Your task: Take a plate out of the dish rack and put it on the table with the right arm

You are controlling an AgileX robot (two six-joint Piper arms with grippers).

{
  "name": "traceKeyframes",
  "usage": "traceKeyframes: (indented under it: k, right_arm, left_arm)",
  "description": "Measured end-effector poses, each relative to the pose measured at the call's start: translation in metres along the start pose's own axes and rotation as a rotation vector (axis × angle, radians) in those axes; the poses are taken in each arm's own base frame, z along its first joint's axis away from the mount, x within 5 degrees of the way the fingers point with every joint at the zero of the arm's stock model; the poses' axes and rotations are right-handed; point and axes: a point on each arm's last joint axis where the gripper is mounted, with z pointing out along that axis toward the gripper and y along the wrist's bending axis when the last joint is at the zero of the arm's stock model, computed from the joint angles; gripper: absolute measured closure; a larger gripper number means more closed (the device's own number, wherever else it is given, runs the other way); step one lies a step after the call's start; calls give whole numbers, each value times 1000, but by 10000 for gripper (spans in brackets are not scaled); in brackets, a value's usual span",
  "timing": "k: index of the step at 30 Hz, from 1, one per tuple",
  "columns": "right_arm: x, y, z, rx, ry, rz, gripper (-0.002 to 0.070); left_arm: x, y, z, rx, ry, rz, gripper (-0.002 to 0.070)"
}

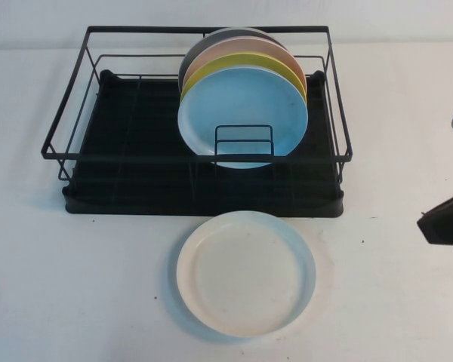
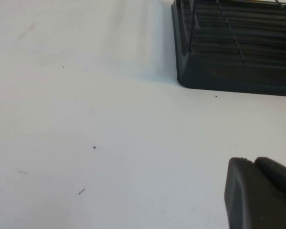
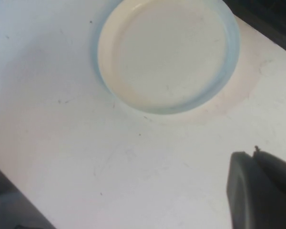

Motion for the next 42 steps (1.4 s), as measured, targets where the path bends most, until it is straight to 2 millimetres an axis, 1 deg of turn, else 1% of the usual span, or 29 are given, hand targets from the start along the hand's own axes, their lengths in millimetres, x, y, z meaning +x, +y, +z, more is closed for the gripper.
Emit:
traceKeyframes:
  k: [3,5,7,9,13,15,16,17,18,21,22,25,27,29,32,42]
  right_arm:
    - [1,-3,1,31,14,-18,694]
    - [4,-7,2,63,-11,-22,694]
    - [12,-14,2,109,-72,-21,694]
    - [26,-20,-1,176,-174,-28,694]
    - [73,-32,6,325,-339,17,694]
    - [104,-37,15,419,-407,51,694]
    - [120,-40,23,455,-421,73,694]
    - [131,-40,24,500,-472,89,694]
    - [148,-40,33,530,-500,116,694]
    - [178,-38,43,613,-632,156,694]
    - [188,-38,49,625,-650,169,694]
    - [209,-35,60,665,-729,171,694]
    - [219,-32,64,681,-775,160,694]
    - [224,-30,65,693,-819,143,694]
    - [226,-26,63,695,-856,124,694]
    - [228,-26,65,687,-839,120,694]
  left_arm:
    - [0,0,0,0,0,0,680]
    - [0,0,0,0,0,0,680]
    - [0,0,0,0,0,0,680]
    - [0,0,0,0,0,0,680]
    - [0,0,0,0,0,0,680]
    - [0,0,0,0,0,0,680]
    - [0,0,0,0,0,0,680]
    - [0,0,0,0,0,0,680]
    - [0,0,0,0,0,0,680]
    - [0,0,0,0,0,0,680]
    - [0,0,0,0,0,0,680]
    - [0,0,0,0,0,0,680]
    - [0,0,0,0,0,0,680]
    - [0,0,0,0,0,0,680]
    - [0,0,0,0,0,0,680]
    - [0,0,0,0,0,0,680]
